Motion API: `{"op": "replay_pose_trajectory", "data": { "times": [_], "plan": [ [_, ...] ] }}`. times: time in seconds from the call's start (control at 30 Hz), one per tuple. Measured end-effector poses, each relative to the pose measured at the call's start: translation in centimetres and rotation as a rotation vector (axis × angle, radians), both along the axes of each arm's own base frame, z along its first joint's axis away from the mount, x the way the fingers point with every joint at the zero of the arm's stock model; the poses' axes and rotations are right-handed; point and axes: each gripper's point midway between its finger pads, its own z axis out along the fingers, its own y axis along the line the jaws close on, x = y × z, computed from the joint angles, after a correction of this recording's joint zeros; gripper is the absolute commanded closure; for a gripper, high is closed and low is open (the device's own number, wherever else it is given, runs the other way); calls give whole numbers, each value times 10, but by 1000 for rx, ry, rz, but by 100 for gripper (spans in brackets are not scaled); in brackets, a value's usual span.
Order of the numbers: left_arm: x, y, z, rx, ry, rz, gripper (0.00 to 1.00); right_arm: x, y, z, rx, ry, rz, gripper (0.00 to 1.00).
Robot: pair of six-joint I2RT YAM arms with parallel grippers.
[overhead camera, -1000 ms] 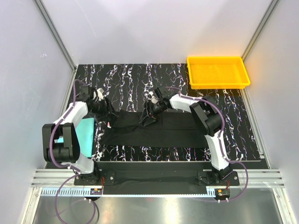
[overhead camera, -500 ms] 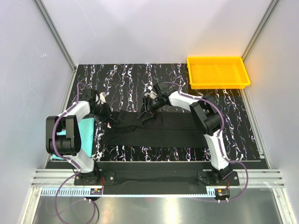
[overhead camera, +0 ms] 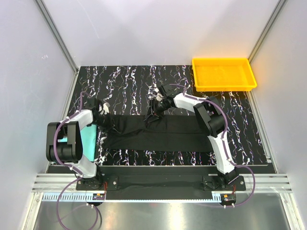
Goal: Fold and stack the t-shirts
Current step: Fold the tshirt
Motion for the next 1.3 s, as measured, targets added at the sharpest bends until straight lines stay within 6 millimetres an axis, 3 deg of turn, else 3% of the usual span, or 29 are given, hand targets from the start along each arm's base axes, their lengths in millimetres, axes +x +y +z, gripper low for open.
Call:
{"op": "replay_pose_trajectory", "data": {
  "times": [0.03,0.13,0.23,0.47,0.6,0.8,1.3],
  "plan": [
    [0,0,0,1,-1,-1,81,1,0,1,1,-2,0,60],
    [1,0,1,3,-6,0,62,5,3,6,12,-16,6,61],
    [6,1,5,4,-16,4,53,8,7,11,30,-26,15,61],
    [42,4,32,14,-115,9,53,10,8,11,35,-33,26,60],
    [58,6,33,19,-125,11,54,8,7,8,25,-21,26,60],
    [57,8,17,20,-67,18,54,6,6,7,17,-8,27,56],
    [57,8,7,13,-32,19,58,6,6,17,10,-7,39,54]
  ]
}}
